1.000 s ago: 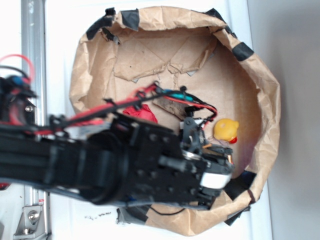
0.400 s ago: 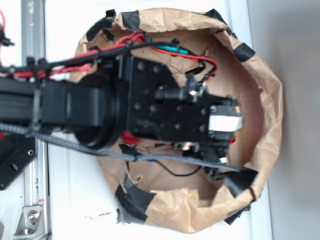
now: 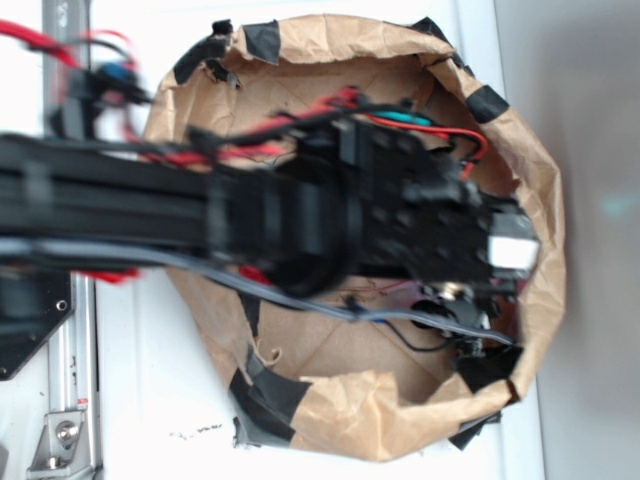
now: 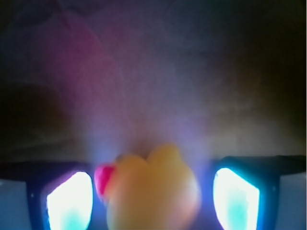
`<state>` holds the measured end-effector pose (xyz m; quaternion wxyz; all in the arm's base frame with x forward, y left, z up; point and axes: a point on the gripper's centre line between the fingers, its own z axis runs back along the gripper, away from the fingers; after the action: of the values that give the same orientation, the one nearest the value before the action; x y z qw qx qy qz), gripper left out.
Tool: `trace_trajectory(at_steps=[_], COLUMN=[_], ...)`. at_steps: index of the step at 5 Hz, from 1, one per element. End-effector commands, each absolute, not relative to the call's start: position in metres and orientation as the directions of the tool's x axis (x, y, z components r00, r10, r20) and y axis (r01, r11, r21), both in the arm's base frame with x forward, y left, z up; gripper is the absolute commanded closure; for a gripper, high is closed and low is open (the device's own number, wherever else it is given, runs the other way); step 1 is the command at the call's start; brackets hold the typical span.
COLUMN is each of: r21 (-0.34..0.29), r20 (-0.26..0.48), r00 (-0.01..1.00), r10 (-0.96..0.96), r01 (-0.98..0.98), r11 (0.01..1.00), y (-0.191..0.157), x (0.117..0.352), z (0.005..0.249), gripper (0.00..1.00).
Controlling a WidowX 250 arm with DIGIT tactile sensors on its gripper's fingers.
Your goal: Grab the yellow duck.
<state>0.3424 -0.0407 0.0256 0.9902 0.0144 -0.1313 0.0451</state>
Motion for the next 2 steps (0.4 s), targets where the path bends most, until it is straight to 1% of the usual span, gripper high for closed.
trace_trajectory(at_steps=[1, 2], r21=[0.027, -0.008], r20=[0.311, 0.318], r00=[0.947, 0.942], r10=[0.083, 0.104], r01=[-0.096, -0.107], r11=[0.995, 0.994], y=[-0.039, -0.031], x=[0.336, 0.319], z=[0.049, 0.095], gripper=[1.0, 1.0])
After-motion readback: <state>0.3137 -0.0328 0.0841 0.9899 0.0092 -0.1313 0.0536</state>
